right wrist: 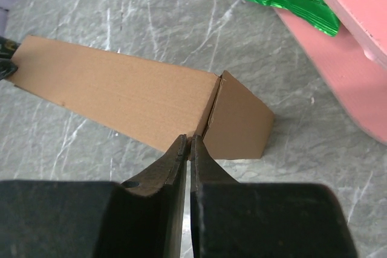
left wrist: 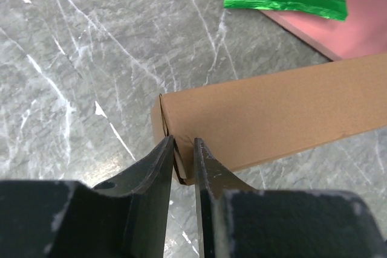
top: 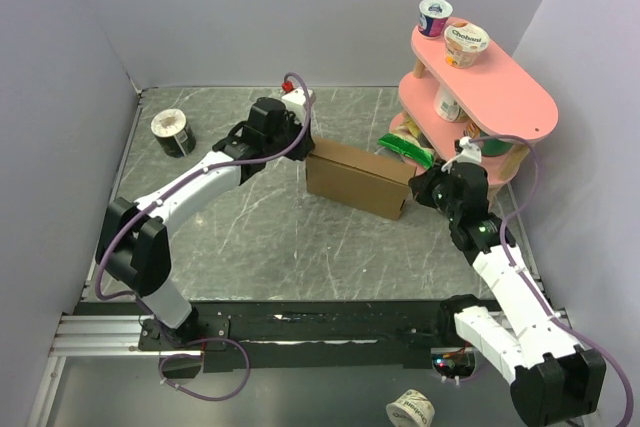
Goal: Fold the paper box
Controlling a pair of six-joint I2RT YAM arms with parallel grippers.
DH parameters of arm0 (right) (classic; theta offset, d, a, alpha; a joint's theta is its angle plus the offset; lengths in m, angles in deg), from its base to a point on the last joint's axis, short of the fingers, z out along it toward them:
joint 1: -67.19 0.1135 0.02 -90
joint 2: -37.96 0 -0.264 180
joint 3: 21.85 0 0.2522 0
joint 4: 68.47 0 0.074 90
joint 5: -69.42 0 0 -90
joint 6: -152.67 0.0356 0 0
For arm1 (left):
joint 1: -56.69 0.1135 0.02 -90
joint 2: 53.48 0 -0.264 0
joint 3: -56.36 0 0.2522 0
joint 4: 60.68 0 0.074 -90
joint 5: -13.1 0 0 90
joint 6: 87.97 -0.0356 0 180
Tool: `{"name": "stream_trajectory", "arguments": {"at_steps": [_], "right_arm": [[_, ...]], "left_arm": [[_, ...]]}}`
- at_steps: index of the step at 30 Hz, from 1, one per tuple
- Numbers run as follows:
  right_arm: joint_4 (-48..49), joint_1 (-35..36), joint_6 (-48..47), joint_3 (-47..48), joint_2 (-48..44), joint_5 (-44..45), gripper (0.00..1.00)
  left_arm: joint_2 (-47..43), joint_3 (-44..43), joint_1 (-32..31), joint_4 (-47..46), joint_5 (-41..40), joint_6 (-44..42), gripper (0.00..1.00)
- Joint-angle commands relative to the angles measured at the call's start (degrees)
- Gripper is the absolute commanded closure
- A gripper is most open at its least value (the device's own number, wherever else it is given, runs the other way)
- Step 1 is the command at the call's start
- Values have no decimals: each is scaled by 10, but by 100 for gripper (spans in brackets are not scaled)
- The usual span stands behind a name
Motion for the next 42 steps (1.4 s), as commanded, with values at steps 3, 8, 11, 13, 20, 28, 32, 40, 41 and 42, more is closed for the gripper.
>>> {"name": "stream_trajectory", "arguments": {"at_steps": [3, 8, 11, 13, 20, 28, 32, 40, 41, 42], "right_arm": [[-209, 23, -27, -32, 71, 65, 100], [-197, 23, -18, -30, 56, 48, 99], [-195, 23, -17, -26, 47, 49, 99], [-197, 24, -19, -22, 46, 51, 99], [-191, 23, -20, -22, 38, 43, 99], [-194, 23, -26, -14, 30, 43, 98], [-193, 24, -26, -18, 27, 38, 98], [-188, 24, -23, -26, 23, 35, 99], [-188, 24, -23, -26, 22, 33, 98], [-187, 24, -23, -26, 22, 31, 99]], "left_arm": [[49, 22, -15, 183, -68, -35, 62], [34, 19, -11, 166, -41, -22, 46], [17, 12, -1, 162, -22, -12, 39], [8, 13, 15, 149, 4, -6, 39], [-43, 65, 111, 18, 210, 79, 34], [-13, 105, 144, -63, 333, 140, 40], [-10, 124, 152, -119, 365, 178, 40], [-36, 145, 164, -250, 350, 298, 37], [-39, 151, 166, -269, 343, 312, 37], [-41, 166, 168, -287, 341, 326, 36]]}}
